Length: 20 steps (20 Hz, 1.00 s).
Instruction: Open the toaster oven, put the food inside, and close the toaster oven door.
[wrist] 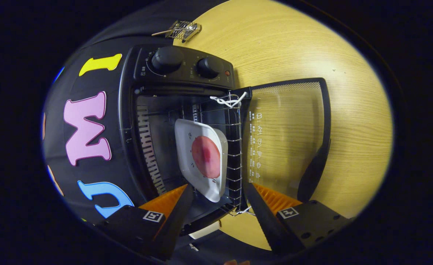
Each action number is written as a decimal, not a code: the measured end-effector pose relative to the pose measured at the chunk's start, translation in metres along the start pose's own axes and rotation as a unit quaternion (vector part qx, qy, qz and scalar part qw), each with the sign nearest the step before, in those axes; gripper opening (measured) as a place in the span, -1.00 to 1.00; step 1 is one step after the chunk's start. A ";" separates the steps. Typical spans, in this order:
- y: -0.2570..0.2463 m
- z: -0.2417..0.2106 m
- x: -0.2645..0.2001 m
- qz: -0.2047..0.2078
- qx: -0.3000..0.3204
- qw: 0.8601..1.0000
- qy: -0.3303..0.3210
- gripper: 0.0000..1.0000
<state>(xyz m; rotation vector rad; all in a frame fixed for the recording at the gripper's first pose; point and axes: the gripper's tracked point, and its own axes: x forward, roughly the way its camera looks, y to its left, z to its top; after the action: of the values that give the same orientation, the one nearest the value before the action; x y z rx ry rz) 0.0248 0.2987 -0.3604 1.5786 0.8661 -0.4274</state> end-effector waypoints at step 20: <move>-0.045 -0.001 -0.122 0.024 -0.635 0.772 0.021 0.97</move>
<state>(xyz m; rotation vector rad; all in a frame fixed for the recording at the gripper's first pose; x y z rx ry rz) -0.0875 0.2640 -0.3056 0.3248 0.8349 0.2567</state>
